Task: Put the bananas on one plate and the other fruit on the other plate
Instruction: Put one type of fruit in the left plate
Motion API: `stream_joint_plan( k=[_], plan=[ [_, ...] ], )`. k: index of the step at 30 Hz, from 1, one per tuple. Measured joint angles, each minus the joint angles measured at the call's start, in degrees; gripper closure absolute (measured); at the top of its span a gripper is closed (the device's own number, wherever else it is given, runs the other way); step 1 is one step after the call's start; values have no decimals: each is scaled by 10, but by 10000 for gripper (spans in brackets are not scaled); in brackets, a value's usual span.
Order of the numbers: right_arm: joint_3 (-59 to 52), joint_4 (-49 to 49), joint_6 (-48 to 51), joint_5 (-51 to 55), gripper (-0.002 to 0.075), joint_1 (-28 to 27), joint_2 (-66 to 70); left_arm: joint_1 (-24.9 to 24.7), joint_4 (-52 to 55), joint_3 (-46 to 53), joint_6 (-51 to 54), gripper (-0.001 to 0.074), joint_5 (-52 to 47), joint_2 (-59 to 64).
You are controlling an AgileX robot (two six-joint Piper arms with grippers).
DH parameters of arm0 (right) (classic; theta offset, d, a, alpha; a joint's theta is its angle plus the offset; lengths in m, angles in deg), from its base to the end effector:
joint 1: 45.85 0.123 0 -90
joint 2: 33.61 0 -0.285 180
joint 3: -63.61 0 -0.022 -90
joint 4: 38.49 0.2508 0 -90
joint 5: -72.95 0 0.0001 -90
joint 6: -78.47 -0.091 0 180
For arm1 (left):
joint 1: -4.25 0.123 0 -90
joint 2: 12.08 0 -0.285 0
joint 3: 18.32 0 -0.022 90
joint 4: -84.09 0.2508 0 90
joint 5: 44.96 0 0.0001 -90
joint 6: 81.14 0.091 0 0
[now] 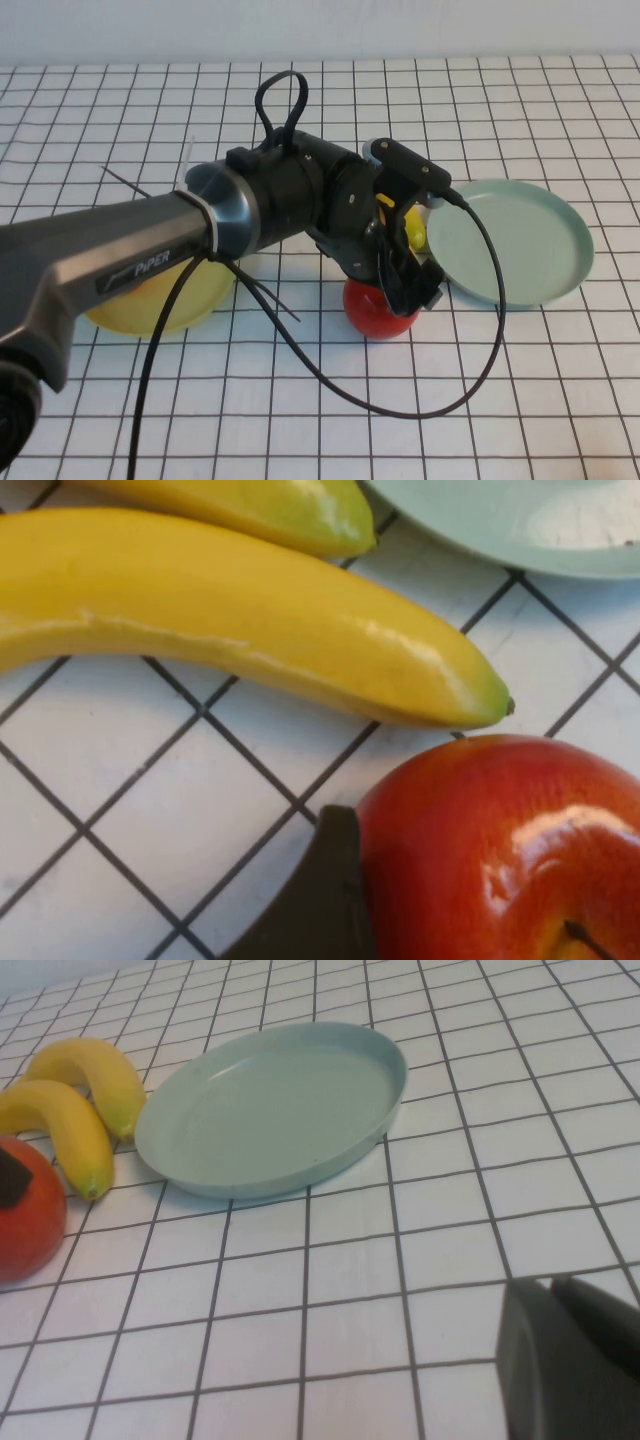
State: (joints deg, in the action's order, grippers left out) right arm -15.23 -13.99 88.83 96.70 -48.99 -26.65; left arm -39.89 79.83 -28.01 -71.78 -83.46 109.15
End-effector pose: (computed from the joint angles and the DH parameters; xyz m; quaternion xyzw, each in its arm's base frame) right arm 0.0519 0.0124 0.1706 0.0589 0.8036 0.1143 0.5811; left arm 0.3089 -0.3056 0.2163 0.4148 0.8720 -0.1057 0.2376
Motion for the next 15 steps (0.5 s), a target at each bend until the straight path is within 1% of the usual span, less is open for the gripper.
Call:
stream_joint_plan(
  k=[11,13,15],
  plan=[
    [0,0,0,0,741,0,0,6,-11,-9,4,67,-2,10],
    [0,0,0,0,741,0,0,6,-11,-9,7,80,-2,10],
    [0,0,0,0,741,0,0,6,-11,-13,8,115,-8,11]
  ],
)
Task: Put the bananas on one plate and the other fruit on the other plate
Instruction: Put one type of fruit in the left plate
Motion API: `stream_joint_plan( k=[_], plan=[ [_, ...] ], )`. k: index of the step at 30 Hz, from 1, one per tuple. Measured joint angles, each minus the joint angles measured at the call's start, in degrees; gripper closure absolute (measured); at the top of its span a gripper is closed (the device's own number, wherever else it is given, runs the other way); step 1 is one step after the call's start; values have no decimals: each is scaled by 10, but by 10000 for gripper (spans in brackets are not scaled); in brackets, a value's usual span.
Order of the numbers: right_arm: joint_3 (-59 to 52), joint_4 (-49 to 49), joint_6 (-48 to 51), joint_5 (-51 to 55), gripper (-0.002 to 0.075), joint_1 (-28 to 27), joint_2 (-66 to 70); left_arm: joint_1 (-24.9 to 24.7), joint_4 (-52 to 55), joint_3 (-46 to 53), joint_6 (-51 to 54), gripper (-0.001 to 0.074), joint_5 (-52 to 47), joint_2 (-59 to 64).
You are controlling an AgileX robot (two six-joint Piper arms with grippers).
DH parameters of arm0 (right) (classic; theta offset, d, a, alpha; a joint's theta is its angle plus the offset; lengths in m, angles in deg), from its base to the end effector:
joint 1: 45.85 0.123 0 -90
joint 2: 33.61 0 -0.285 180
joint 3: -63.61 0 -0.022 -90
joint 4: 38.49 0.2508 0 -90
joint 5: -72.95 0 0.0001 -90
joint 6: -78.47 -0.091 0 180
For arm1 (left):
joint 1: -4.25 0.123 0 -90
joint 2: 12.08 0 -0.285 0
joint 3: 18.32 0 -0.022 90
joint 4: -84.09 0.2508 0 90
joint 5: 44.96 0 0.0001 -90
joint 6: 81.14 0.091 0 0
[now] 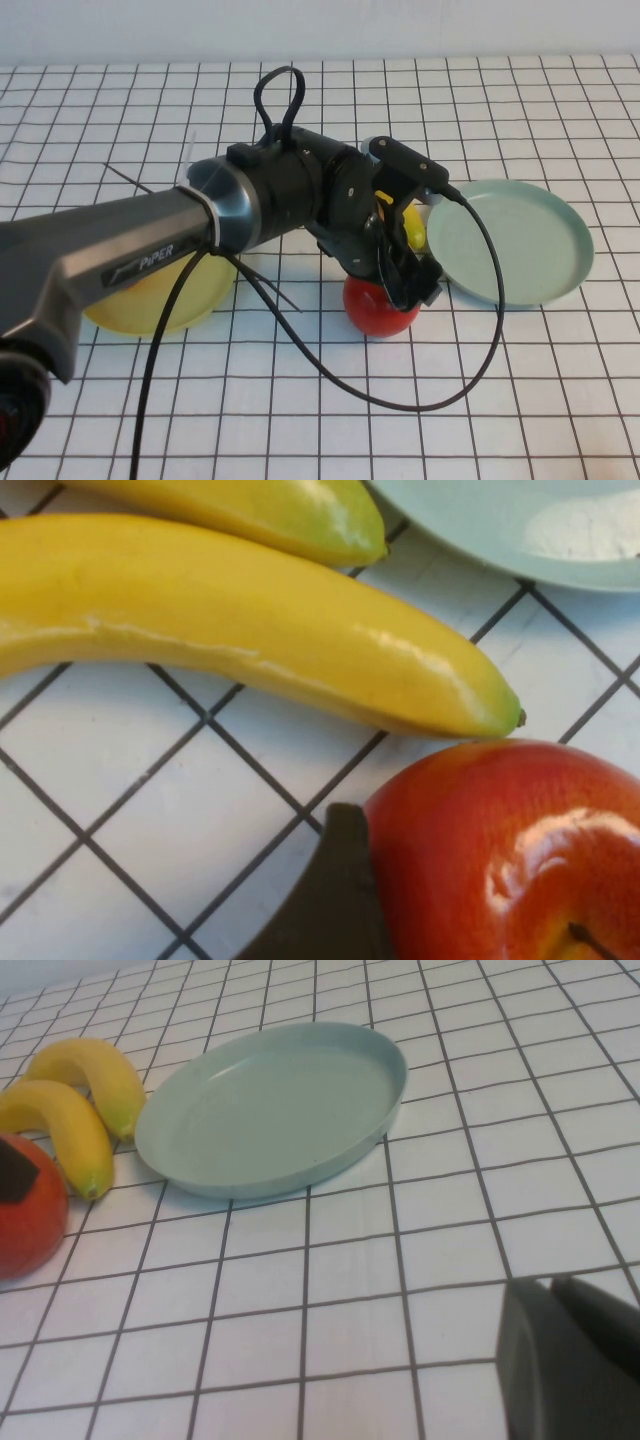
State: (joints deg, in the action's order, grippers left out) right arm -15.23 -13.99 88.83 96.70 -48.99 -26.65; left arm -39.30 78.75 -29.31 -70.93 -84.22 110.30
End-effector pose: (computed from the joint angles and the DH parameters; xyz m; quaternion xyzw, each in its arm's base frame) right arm 0.0519 0.0124 0.1706 0.0589 0.8036 0.1143 0.5811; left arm 0.3143 -0.3062 0.2136 0.4124 0.8743 -0.1087 0.2316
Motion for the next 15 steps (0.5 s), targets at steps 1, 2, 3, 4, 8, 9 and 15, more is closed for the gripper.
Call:
stream_joint_plan(
  k=[1,2,3,4,8,9,15],
  plan=[
    [0,0,0,0,741,0,0,0,0,-1,0,125,-3,0],
    [0,0,0,0,741,0,0,0,0,-8,0,140,-9,1],
    [0,0,0,0,741,0,0,0,0,-13,0,145,-16,3],
    [0,0,0,0,741,0,0,0,0,-18,0,145,-23,5],
    [0,0,0,0,741,0,0,0,10,-41,0,145,-50,12],
    [0,0,0,0,741,0,0,0,14,-46,0,146,-57,13],
    [0,0,0,0,741,0,0,4,68,-88,-8,146,-107,13]
  ],
)
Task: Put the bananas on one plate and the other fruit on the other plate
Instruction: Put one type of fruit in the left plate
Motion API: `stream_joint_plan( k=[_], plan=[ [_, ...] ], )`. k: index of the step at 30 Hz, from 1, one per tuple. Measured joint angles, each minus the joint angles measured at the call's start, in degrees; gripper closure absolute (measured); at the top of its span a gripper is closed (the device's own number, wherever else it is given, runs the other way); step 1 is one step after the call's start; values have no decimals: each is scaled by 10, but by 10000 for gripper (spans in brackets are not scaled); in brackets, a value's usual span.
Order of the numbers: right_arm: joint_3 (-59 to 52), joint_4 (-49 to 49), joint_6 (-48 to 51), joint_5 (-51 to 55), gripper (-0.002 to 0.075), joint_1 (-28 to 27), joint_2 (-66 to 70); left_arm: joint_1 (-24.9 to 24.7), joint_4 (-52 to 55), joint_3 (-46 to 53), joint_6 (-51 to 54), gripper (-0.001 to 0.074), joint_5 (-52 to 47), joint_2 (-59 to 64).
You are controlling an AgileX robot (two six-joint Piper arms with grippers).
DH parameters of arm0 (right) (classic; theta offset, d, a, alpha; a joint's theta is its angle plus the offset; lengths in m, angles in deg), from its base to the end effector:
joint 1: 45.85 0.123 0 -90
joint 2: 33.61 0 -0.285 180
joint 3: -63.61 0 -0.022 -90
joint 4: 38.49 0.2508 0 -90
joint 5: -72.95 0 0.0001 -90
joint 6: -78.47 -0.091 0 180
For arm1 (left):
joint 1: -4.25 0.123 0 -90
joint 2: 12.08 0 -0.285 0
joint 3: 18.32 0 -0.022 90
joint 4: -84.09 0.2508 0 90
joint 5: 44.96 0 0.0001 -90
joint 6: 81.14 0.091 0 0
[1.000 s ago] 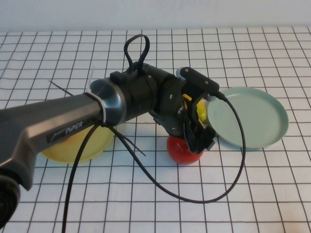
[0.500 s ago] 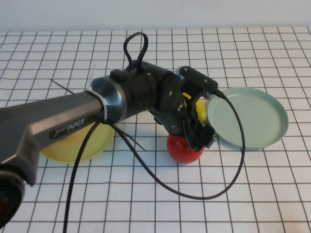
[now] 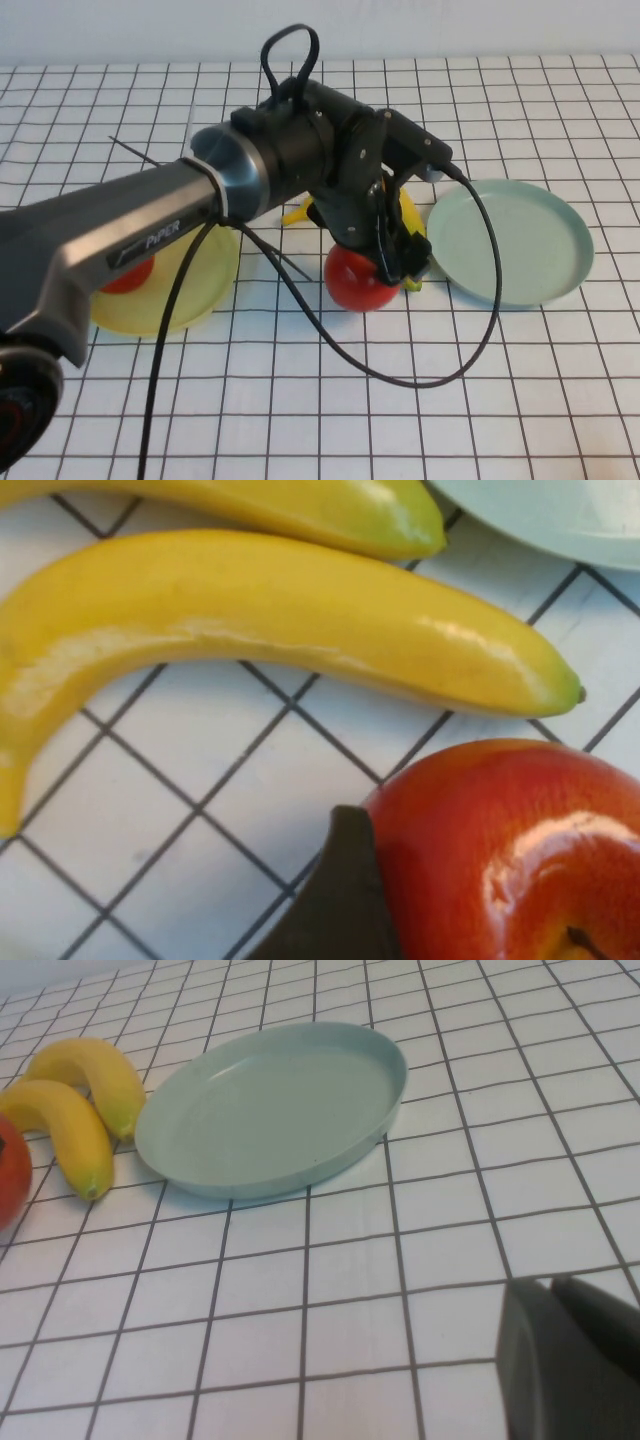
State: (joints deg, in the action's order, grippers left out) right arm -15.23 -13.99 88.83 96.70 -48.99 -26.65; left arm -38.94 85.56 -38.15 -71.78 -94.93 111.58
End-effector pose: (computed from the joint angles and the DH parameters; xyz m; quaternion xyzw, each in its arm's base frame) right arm 0.0519 0.0124 0.1706 0.0589 0.8036 0.1143 0.5811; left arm 0.3270 -0.3045 0.2400 0.4363 0.8707 -0.0550 0.2202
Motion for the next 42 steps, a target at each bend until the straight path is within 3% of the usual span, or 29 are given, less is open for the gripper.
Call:
stream_joint_plan(
  k=[6,10,19,28,32,42],
  plan=[
    [0,0,0,0,741,0,0,34,74,-14,-47,147,-23,-60],
    [0,0,0,0,741,0,0,92,97,-19,-70,147,-42,-100],
    [0,0,0,0,741,0,0,218,38,-20,-53,147,-60,-56],
    [0,0,0,0,741,0,0,234,-32,-20,35,147,-62,10],
    [0,0,0,0,741,0,0,239,-43,-20,61,80,-68,10],
    [0,0,0,0,741,0,0,302,-163,-20,139,67,-129,-7]
  ],
)
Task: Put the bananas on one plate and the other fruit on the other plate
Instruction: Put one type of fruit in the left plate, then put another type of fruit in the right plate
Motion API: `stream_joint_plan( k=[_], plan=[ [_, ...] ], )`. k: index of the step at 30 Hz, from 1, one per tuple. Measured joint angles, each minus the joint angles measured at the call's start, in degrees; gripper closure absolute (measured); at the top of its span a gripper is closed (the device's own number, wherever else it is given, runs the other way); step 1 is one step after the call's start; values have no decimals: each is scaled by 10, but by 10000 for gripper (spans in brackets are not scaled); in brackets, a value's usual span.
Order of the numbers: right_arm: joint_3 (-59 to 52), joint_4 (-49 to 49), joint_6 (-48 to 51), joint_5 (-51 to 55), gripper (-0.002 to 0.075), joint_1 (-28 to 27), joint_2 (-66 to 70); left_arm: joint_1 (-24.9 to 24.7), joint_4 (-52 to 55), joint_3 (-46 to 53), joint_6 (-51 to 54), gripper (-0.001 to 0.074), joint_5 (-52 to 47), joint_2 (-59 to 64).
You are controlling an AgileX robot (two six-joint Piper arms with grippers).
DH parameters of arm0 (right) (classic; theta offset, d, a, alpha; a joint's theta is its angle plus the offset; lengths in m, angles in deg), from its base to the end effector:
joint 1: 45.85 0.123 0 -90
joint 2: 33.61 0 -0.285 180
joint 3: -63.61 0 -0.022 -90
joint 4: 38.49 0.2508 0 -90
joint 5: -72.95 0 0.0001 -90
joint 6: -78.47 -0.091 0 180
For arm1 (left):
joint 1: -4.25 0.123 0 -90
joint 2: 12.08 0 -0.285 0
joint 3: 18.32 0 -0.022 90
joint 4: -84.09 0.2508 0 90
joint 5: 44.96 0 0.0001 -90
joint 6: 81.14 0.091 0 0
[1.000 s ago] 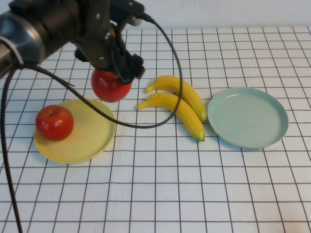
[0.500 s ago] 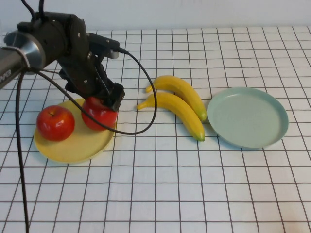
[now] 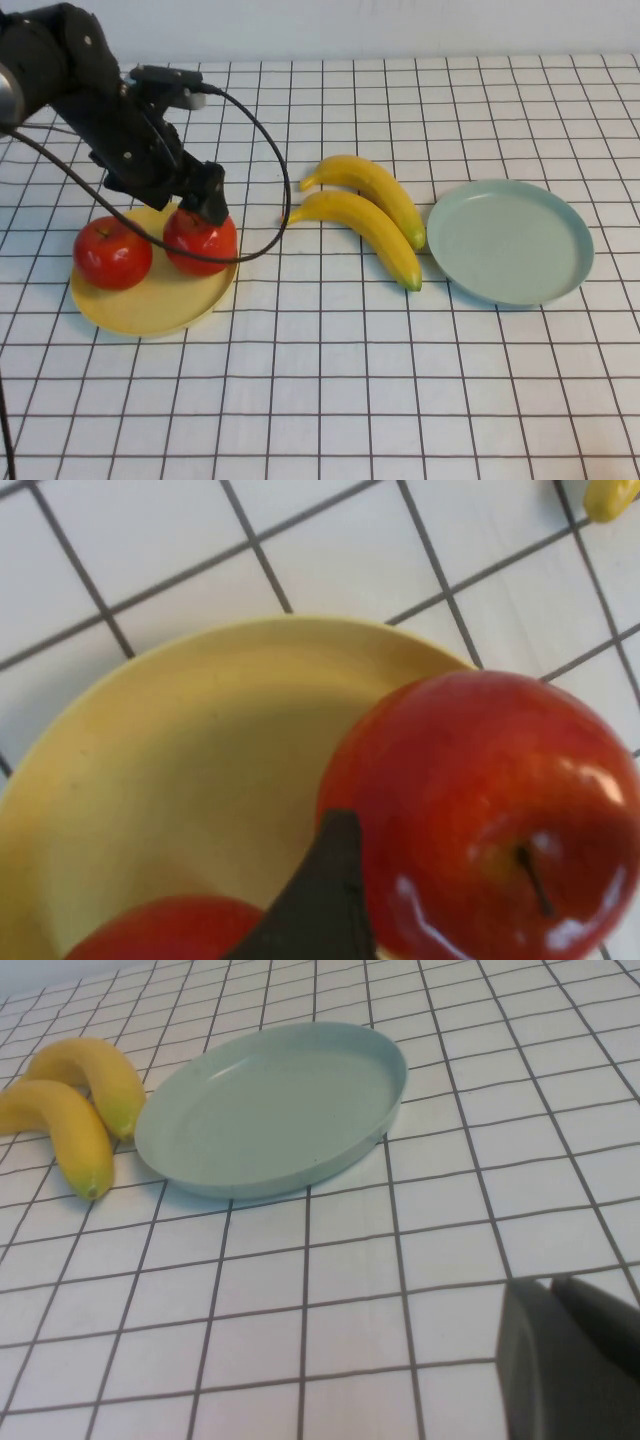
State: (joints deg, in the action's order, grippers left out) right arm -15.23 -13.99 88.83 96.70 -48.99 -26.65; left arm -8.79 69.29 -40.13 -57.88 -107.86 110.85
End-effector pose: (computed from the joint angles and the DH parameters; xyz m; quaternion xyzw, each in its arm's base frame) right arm 0.0519 0.0124 0.1706 0.0589 0.8036 0.1143 0.5811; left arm 0.4150 -0.1174 0.2506 0.2658 0.9463 -0.1089 0.1481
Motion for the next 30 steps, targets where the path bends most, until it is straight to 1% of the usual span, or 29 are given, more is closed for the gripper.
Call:
stream_joint_plan(
  k=[4,11,13,15,17,19,21,22,23,25,27,28,30],
  plan=[
    [0,0,0,0,741,0,0,10,-2,0,6,67,-1,-49],
    [0,0,0,0,741,0,0,7,6,3,30,67,17,-175],
    [0,0,0,0,741,0,0,1,5,23,48,67,34,-221],
    [0,0,0,0,741,0,0,-6,0,64,56,69,60,-270],
    [0,0,0,0,741,0,0,-11,-19,116,61,92,95,-323],
    [0,0,0,0,741,0,0,-13,-52,178,70,155,140,-385],
    [0,0,0,0,741,0,0,-14,-80,251,86,241,189,-449],
    [0,0,0,0,741,0,0,-15,-92,288,91,311,215,-481],
    [0,0,0,0,741,0,0,-15,-99,316,93,350,228,-506],
    [0,0,0,0,741,0,0,-15,-120,388,96,485,273,-566],
    [0,0,0,0,741,0,0,-15,-127,438,82,620,304,-614],
    [0,0,0,0,741,0,0,-15,-127,462,67,660,318,-639],
    [0,0,0,0,741,0,0,-15,-108,500,35,702,340,-684]
  ],
)
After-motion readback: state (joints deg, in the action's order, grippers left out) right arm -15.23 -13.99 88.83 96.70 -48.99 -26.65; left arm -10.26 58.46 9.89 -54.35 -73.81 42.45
